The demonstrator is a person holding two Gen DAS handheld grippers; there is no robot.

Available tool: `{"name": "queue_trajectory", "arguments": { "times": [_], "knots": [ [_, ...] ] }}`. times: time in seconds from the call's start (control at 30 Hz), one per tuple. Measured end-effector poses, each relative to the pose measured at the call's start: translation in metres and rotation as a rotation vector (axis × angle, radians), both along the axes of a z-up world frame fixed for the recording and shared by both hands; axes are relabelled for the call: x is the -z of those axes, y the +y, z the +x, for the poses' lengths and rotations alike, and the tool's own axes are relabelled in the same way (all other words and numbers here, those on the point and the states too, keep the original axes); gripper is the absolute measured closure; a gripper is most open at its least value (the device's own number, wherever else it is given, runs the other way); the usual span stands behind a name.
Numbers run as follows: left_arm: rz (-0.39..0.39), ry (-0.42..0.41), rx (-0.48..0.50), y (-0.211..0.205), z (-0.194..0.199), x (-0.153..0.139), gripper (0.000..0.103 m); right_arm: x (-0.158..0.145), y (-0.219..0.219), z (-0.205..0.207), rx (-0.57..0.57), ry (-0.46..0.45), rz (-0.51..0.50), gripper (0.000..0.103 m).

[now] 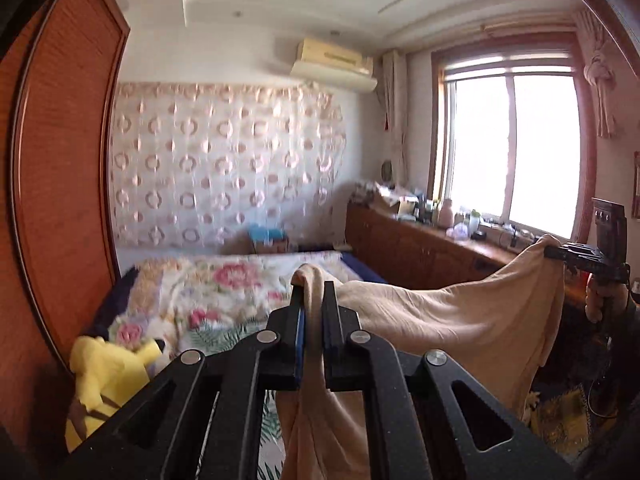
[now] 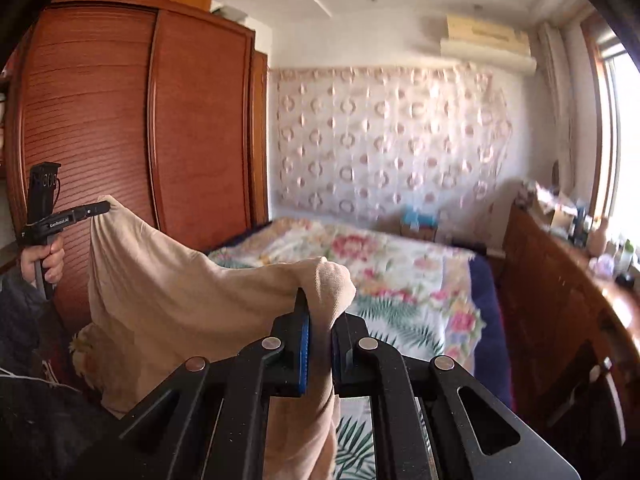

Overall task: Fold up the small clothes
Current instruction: 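Lift the held shirt high with both grippers and shake it out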

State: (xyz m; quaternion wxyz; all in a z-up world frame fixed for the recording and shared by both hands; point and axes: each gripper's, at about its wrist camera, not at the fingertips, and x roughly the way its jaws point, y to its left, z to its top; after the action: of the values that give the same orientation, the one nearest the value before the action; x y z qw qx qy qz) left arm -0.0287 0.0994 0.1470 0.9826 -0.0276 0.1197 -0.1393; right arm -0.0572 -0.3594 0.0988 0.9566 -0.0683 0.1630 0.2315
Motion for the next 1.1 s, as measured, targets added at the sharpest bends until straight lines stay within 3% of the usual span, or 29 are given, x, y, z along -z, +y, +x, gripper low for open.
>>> {"name": "queue_trajectory", "arguments": {
  "times": [0.37, 0.6, 0.77, 0.87, 1.1],
  "knots": [
    [-0.007, -0.216, -0.039, 0.021, -0.027, -0.085, 0.095, -0.088, -0.010, -0.055, 0.015, -0.217, -0.004, 0.095],
    [0.015, -0.264, -0.080, 0.025, -0.009, -0.104, 0.095, -0.113, 0.004, -0.057, 0.015, -0.312, -0.051, 0.095],
    [0.031, -0.209, -0.119, 0.024, 0.032, -0.078, 0.095, -0.093, 0.012, -0.017, 0.037, -0.264, -0.088, 0.095],
    [0.039, -0.131, -0.133, 0.026, 0.082, -0.041, 0.095, -0.075, 0.021, 0.023, 0.051, -0.193, -0.114, 0.095],
    [0.051, -0.002, -0.171, 0.033, 0.189, 0.042, 0.095, 0.002, 0.034, 0.138, 0.070, -0.022, -0.140, 0.095]
  ]
}}
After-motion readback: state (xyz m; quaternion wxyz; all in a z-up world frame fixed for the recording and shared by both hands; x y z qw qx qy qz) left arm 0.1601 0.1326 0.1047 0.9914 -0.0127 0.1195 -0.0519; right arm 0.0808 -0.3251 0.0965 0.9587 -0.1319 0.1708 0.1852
